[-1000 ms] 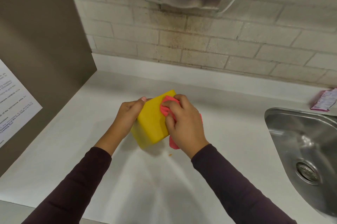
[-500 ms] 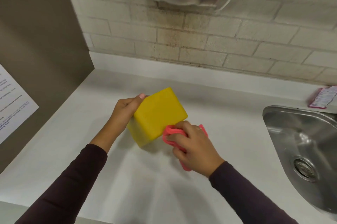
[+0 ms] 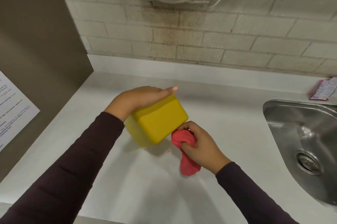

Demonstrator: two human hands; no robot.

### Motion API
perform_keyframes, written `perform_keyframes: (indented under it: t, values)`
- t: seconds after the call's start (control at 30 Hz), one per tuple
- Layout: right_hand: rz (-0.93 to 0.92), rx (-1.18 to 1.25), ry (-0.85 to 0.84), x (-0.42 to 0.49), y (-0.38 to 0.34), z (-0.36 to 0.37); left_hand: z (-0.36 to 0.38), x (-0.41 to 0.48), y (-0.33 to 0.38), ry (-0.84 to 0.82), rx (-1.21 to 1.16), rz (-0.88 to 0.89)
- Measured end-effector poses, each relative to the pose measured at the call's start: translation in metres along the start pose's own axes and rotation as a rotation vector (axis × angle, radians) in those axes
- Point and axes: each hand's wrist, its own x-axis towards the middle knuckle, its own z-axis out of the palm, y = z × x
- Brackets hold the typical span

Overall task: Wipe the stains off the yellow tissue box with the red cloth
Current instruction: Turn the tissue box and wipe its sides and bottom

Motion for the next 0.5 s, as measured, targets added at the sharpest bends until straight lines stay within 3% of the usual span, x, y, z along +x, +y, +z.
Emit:
perform_keyframes:
  t: [0.07, 0.17, 0.33, 0.5]
  values:
    - [-0.007, 0.011, 0.004, -0.003, -0.002, 0.003, 0.004, 0.005, 0.014, -0.005, 0.112, -0.060]
    - [-0.023, 0.044, 0.013, -0.007, -0.006, 0.005, 0.012, 0.004, 0.020, 0.140, 0.136, -0.082]
    - [-0.201, -0.140, -0.016, -0.009, -0.011, 0.003, 0.016, -0.018, 0.001, 0.319, -0.161, -0.084]
    - [-0.368, -0.291, -0.190, -0.011, -0.013, 0.018, 0.038, -0.037, -0.040, 0.476, -0.410, -0.142]
